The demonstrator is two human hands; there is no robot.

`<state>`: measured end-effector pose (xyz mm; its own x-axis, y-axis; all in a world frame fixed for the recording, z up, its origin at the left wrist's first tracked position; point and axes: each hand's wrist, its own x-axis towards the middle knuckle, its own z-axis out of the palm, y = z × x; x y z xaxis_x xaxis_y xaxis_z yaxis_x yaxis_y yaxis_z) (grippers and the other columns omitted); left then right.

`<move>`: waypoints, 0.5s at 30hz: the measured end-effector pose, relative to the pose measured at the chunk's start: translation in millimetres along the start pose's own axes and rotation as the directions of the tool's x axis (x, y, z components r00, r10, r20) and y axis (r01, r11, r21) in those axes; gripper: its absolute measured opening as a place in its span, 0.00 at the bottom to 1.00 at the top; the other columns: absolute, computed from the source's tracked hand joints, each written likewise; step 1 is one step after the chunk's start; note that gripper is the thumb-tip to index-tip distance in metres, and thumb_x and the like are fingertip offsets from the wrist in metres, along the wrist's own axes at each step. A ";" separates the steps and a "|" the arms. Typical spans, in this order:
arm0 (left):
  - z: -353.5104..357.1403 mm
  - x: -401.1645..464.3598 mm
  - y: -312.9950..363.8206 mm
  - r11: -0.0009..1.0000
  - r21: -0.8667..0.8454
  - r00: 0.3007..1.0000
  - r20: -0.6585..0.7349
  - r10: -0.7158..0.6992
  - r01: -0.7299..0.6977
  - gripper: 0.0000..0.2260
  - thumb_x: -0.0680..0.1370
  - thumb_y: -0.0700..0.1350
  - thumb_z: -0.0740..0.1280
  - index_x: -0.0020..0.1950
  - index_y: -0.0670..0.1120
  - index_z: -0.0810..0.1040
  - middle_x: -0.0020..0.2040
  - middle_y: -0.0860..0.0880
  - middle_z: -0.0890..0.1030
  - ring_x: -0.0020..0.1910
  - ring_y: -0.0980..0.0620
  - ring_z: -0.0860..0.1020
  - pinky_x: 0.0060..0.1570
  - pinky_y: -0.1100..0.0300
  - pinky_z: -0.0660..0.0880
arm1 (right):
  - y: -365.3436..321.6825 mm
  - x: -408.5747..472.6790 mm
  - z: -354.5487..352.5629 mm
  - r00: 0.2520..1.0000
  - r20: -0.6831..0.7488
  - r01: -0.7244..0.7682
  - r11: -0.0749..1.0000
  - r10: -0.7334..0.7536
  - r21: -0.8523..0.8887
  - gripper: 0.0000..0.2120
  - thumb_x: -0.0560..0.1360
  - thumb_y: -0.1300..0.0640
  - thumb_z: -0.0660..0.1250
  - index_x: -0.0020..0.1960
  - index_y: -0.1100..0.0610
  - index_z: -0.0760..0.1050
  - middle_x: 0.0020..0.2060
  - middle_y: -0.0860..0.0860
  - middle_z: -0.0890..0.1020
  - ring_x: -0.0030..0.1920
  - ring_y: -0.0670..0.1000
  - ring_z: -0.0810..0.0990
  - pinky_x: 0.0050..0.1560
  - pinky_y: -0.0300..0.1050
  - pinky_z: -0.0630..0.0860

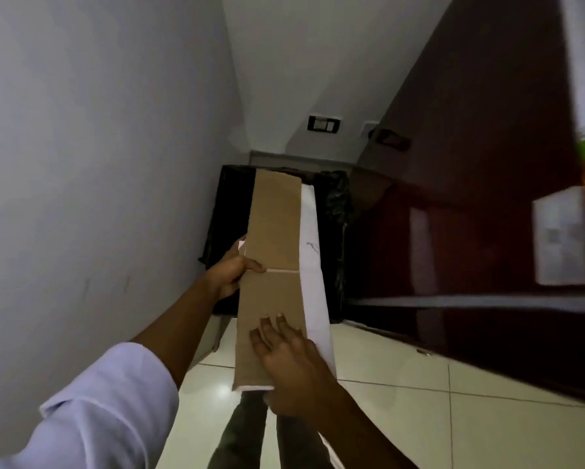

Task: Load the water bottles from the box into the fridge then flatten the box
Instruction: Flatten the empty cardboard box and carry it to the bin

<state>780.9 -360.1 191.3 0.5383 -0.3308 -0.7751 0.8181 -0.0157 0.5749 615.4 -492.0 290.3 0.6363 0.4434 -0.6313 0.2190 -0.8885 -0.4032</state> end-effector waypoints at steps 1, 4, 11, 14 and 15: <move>-3.7 14.0 -8.4 0.999 0.016 0.999 0.008 -0.033 0.032 0.38 0.65 0.31 0.72 0.72 0.52 0.67 0.62 0.42 0.78 0.60 0.42 0.78 0.55 0.45 0.78 | 1.9 12.5 2.1 0.999 0.042 0.002 1.000 -0.002 0.015 0.46 0.74 0.49 0.71 0.79 0.55 0.43 0.79 0.56 0.46 0.78 0.62 0.44 0.74 0.63 0.49; -21.0 57.9 -38.1 0.992 0.020 0.992 0.019 -0.128 0.128 0.36 0.65 0.30 0.71 0.71 0.50 0.68 0.61 0.41 0.78 0.59 0.41 0.78 0.52 0.48 0.79 | 14.4 52.7 15.5 0.990 0.143 -0.005 0.999 -0.001 0.036 0.46 0.74 0.47 0.71 0.79 0.53 0.43 0.78 0.55 0.46 0.77 0.63 0.46 0.73 0.63 0.53; -44.9 144.9 -61.0 0.991 -0.079 0.994 -0.027 -0.107 0.105 0.32 0.71 0.27 0.67 0.71 0.48 0.66 0.62 0.39 0.77 0.60 0.40 0.77 0.52 0.47 0.78 | 73.1 113.4 18.8 0.998 0.056 -0.014 0.997 0.009 0.078 0.42 0.72 0.50 0.74 0.78 0.53 0.53 0.77 0.55 0.55 0.76 0.60 0.54 0.71 0.59 0.60; -49.9 173.9 -66.5 0.992 -0.072 0.993 -0.052 -0.108 0.104 0.31 0.70 0.29 0.69 0.70 0.49 0.68 0.62 0.39 0.78 0.59 0.40 0.79 0.52 0.47 0.79 | 101.5 132.9 16.4 0.994 0.102 0.015 0.985 -0.033 0.172 0.41 0.76 0.52 0.72 0.79 0.54 0.51 0.79 0.51 0.50 0.78 0.53 0.50 0.75 0.51 0.51; -52.2 180.6 -71.6 0.991 -0.078 0.991 -0.066 -0.113 0.108 0.29 0.70 0.29 0.69 0.68 0.49 0.69 0.62 0.39 0.79 0.58 0.41 0.79 0.51 0.47 0.79 | 105.6 137.8 18.4 0.991 0.126 0.019 0.986 -0.040 0.163 0.40 0.76 0.52 0.72 0.79 0.54 0.51 0.79 0.51 0.50 0.78 0.54 0.50 0.75 0.53 0.51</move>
<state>830.1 -369.6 -3.6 0.4546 -0.2641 -0.8506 0.8846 0.0219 0.4659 712.7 -522.6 148.5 0.5285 0.4900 -0.6932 0.1075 -0.8487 -0.5179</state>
